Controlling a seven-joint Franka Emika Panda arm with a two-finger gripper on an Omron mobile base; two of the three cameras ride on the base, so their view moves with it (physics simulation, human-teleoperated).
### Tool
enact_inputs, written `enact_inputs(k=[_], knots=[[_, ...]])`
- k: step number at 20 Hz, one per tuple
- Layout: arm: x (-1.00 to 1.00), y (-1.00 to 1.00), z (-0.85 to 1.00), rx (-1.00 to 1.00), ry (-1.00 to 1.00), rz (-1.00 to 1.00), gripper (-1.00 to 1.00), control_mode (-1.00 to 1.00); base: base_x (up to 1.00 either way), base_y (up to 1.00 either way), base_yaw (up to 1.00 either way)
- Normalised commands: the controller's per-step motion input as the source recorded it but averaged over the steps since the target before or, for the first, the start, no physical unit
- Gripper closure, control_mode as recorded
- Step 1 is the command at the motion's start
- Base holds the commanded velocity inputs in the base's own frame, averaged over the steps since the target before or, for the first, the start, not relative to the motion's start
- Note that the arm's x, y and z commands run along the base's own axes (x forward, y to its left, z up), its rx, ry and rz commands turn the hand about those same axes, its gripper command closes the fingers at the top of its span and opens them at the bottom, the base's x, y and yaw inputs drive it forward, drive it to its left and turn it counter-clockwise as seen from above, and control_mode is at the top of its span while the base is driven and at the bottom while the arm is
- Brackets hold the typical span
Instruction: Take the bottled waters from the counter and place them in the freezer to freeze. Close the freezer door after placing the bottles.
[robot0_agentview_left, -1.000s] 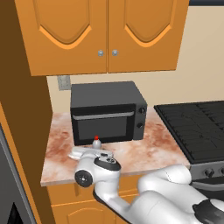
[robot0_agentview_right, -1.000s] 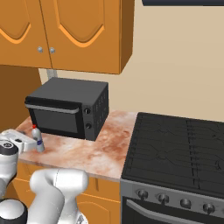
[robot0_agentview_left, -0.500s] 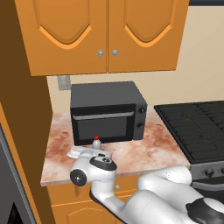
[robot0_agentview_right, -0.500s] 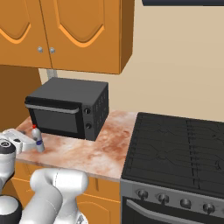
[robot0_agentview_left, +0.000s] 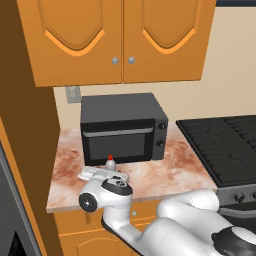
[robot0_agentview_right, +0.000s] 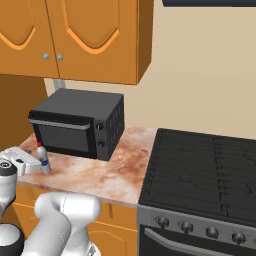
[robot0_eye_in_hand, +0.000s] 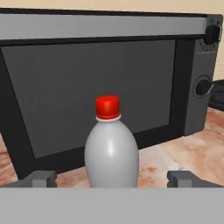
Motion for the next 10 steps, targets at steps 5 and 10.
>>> enact_inputs(k=[5, 10], knots=[[0.02, 0.00, 0.00, 0.00, 0.00, 0.00, -1.00, -1.00, 0.00, 0.00, 0.00], [0.11, -0.05, 0.00, 0.00, 0.00, 0.00, -1.00, -1.00, 0.00, 0.00, 0.00]])
